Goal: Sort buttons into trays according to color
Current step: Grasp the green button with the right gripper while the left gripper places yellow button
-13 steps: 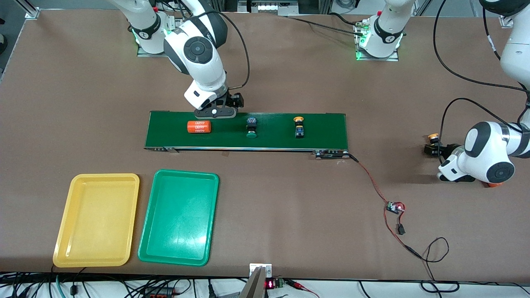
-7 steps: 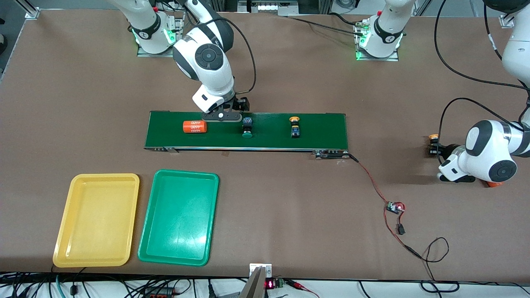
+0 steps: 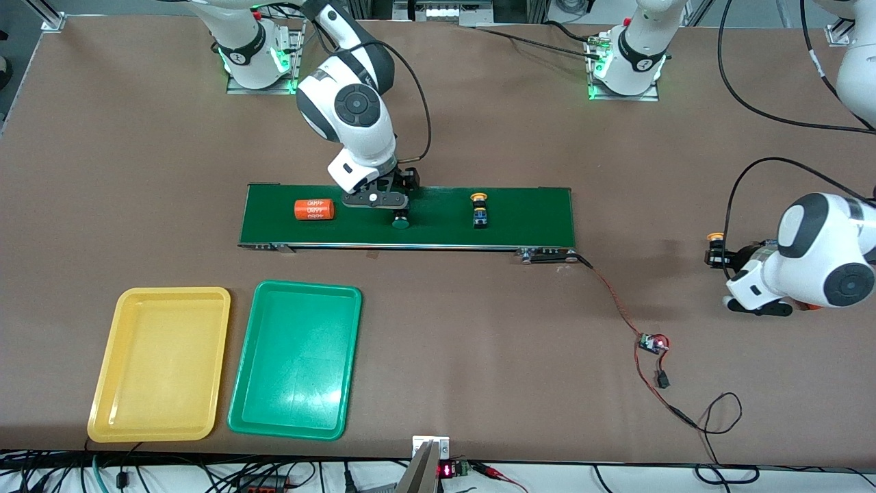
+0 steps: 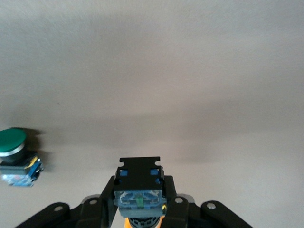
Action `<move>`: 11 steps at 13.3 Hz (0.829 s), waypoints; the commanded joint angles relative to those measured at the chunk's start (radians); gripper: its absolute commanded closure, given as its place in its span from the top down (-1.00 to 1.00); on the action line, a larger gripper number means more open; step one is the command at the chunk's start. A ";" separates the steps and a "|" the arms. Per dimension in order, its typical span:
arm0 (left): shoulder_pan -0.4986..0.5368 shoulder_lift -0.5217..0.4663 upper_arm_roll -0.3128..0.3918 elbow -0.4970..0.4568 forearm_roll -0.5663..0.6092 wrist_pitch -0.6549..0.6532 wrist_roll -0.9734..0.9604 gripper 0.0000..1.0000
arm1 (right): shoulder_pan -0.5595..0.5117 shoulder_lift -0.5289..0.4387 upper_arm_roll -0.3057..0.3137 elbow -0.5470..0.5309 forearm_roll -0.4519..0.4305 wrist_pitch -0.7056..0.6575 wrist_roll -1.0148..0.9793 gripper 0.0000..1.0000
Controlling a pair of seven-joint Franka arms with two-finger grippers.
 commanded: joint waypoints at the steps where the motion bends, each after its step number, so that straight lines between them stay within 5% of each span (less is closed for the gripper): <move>1: -0.007 -0.004 -0.024 0.021 -0.023 -0.036 0.010 -0.66 | 0.018 0.031 -0.019 0.022 -0.032 0.016 0.028 1.00; 5: -0.040 -0.004 -0.159 0.024 -0.038 -0.146 -0.008 -0.70 | 0.018 0.059 -0.038 0.022 -0.068 0.040 0.026 1.00; 8: -0.166 0.000 -0.179 0.104 -0.079 -0.198 -0.071 -0.70 | 0.018 0.076 -0.049 0.022 -0.069 0.068 0.025 0.97; 9: -0.192 0.002 -0.179 0.110 -0.115 -0.198 -0.100 -0.70 | 0.020 0.079 -0.053 0.022 -0.069 0.078 0.022 0.81; 11: -0.247 0.000 -0.181 0.111 -0.174 -0.193 -0.192 -0.70 | 0.018 0.081 -0.055 0.022 -0.069 0.079 0.017 0.08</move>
